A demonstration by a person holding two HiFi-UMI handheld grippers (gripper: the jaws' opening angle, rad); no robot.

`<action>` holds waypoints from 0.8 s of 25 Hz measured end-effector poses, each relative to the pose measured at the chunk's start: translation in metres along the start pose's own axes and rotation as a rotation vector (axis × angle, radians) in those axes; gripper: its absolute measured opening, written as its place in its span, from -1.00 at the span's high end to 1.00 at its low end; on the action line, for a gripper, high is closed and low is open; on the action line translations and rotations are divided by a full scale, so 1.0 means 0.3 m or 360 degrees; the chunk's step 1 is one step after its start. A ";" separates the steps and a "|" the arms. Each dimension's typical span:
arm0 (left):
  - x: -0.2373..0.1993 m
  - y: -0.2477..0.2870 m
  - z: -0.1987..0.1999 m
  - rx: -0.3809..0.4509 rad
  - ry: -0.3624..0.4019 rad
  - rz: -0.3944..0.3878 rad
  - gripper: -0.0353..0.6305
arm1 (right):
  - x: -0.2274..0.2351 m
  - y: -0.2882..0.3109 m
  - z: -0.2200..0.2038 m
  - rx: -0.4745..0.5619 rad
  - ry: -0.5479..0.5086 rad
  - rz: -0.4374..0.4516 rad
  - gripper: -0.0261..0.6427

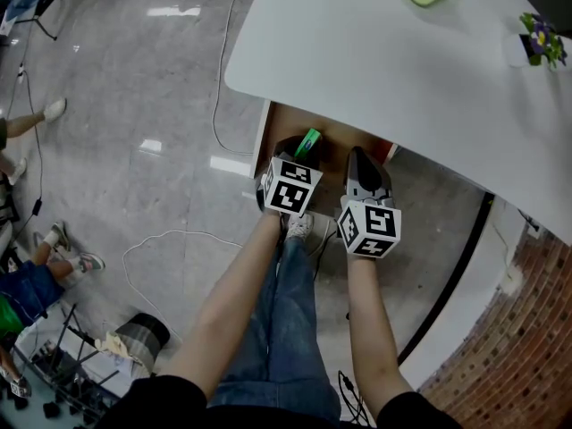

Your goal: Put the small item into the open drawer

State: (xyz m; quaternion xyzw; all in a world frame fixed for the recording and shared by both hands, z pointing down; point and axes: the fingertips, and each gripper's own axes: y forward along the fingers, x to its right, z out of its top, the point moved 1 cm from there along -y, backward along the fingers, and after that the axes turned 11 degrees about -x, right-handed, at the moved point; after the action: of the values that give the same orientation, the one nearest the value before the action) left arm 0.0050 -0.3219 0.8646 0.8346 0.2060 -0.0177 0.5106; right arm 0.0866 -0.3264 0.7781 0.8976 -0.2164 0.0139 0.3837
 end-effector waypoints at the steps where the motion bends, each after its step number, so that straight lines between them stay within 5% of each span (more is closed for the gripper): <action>1: 0.003 0.010 -0.005 -0.0019 0.0003 -0.0012 0.62 | 0.001 0.001 0.002 0.0002 0.0002 -0.0002 0.92; 8: -0.026 0.025 -0.002 -0.0055 0.0023 0.0062 0.55 | 0.007 0.009 0.022 0.0008 0.0010 -0.0012 0.92; 15: -0.054 0.009 0.010 -0.0016 0.0054 0.0151 0.15 | 0.001 -0.002 0.007 -0.0006 0.0017 -0.0016 0.92; 20: -0.061 -0.027 0.049 0.0051 0.0154 0.0230 0.07 | -0.005 -0.006 -0.002 -0.0015 0.0023 -0.0015 0.92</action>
State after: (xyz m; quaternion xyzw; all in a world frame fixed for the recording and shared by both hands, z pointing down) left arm -0.0121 -0.3373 0.8552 0.8553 0.1694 0.0563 0.4865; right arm 0.0860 -0.3242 0.7771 0.8966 -0.2097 0.0175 0.3896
